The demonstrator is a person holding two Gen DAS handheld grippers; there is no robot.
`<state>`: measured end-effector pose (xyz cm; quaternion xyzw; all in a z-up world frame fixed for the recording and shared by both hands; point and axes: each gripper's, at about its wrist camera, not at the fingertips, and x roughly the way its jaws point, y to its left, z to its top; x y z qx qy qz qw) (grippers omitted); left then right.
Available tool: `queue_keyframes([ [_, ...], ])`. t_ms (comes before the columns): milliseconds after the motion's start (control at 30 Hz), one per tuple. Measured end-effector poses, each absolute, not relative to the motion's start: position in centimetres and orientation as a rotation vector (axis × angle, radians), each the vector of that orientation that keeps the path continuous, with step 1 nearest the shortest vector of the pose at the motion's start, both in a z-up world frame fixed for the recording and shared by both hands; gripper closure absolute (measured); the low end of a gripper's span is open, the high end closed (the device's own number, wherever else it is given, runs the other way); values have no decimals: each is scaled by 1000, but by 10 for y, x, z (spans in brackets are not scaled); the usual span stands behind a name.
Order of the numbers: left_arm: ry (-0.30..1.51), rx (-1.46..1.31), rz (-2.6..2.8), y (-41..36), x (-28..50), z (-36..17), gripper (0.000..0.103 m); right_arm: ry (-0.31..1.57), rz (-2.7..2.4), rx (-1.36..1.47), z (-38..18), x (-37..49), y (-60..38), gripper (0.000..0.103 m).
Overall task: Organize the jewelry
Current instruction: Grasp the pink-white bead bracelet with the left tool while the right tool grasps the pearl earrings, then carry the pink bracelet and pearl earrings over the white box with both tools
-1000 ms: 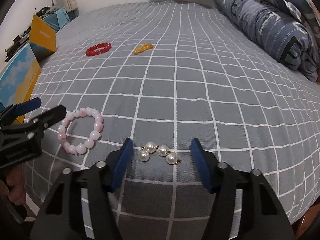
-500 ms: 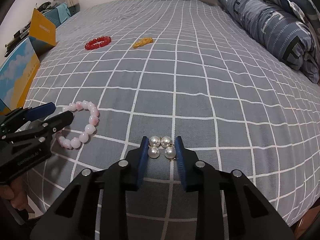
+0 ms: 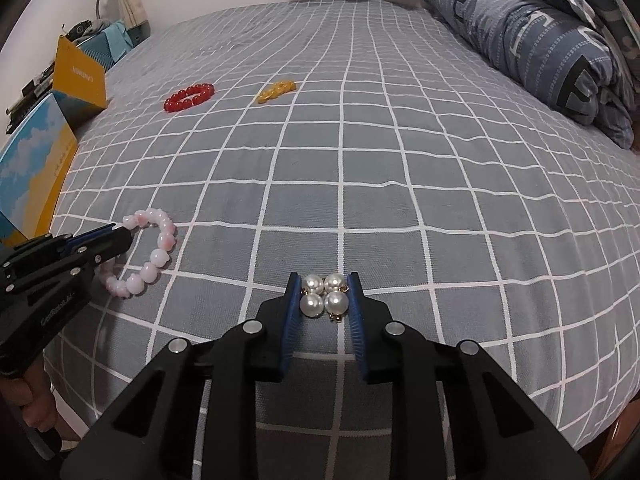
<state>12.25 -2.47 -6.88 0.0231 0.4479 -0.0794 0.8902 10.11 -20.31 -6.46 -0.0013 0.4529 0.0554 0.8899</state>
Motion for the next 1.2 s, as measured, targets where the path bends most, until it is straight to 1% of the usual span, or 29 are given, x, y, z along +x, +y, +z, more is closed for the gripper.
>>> queue_keyframes([
  [400, 918, -2, -184, -16, 114, -44, 93, 916, 79, 14, -53, 99, -207, 81],
  [867, 906, -24, -169, -7, 107, -28, 93, 898, 39, 18, -40, 93, -209, 81],
  [1200, 882, -12, -172, -8, 106, -6, 93, 874, 15, 21, -12, 93, -212, 81],
])
